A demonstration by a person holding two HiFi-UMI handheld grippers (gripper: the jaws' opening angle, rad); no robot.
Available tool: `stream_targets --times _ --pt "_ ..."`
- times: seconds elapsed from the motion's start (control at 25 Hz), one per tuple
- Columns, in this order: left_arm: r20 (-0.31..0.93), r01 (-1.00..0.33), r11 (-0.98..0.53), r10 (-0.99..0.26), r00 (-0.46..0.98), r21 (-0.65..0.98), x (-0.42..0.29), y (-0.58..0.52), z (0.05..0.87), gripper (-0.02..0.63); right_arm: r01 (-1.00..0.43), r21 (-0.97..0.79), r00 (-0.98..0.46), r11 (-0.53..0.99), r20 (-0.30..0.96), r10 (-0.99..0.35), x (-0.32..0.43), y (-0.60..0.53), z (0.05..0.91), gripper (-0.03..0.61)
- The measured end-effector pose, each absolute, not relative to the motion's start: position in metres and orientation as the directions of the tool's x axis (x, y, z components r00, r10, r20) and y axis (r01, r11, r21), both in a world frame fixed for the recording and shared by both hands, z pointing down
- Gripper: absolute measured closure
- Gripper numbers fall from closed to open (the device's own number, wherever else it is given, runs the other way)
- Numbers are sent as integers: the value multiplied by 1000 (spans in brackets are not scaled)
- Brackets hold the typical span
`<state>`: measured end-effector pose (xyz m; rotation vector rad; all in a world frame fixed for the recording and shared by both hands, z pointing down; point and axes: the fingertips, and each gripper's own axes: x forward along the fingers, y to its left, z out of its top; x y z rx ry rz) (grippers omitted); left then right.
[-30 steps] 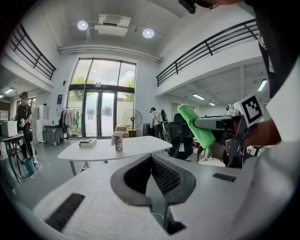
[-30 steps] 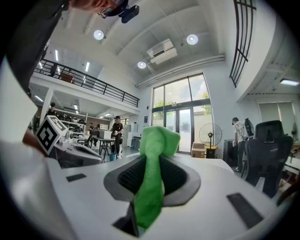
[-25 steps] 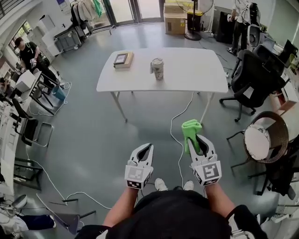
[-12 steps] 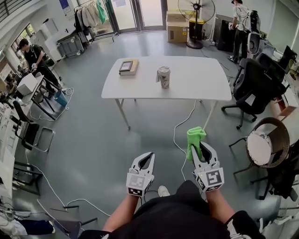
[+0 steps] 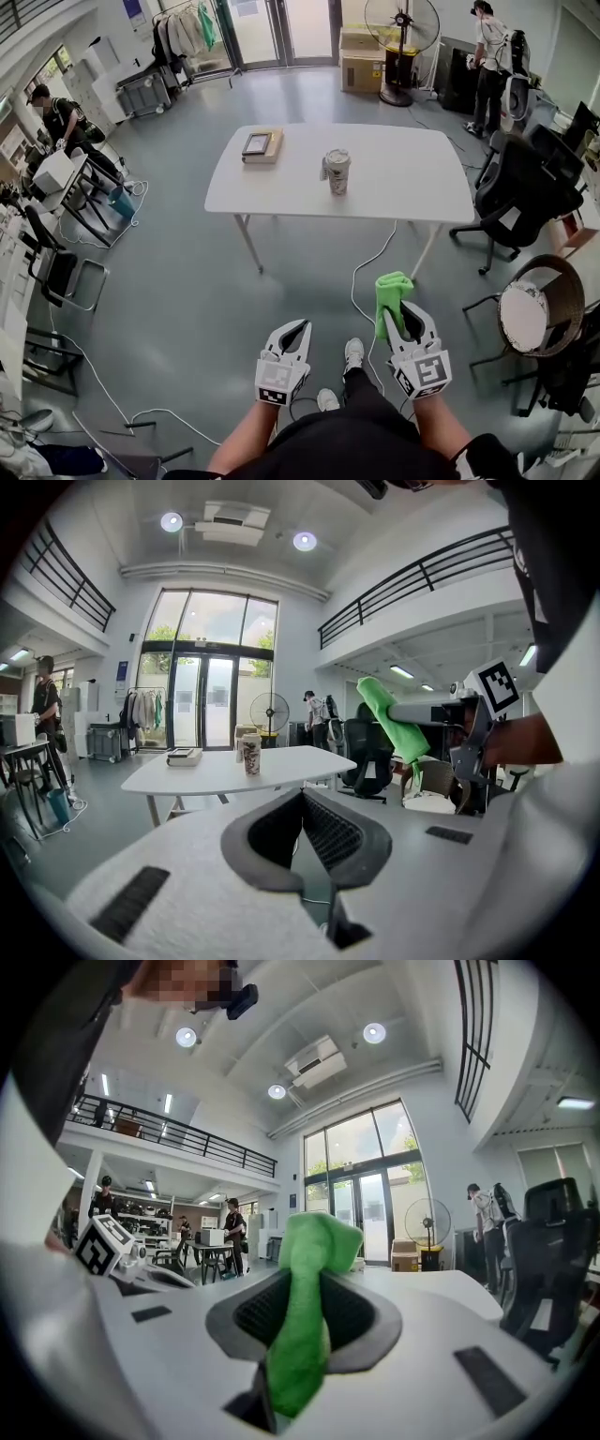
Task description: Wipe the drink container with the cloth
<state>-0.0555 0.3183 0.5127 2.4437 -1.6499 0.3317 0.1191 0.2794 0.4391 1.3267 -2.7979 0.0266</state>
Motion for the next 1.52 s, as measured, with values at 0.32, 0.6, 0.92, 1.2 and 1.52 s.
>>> stream_targets --times 0.32,0.6,0.92,1.2,1.52 --pt "295 -939 -343 -897 330 7 -71 238 509 600 -762 10 -647 648 46 -761 109 194 439 477" --pt "300 -951 -310 -907 294 -7 -83 162 507 600 -750 19 -659 661 45 -750 107 120 437 477" --pt "306 -952 -307 -907 291 -4 -70 98 506 600 -725 -7 -688 688 43 -724 111 53 435 477" --pt "285 -961 -276 -923 259 -19 -80 61 507 600 -702 -45 -712 711 43 -700 104 12 441 477" --pt "288 -956 -294 -917 277 -17 -124 24 509 600 -702 1 -711 712 61 -701 54 -21 442 477"
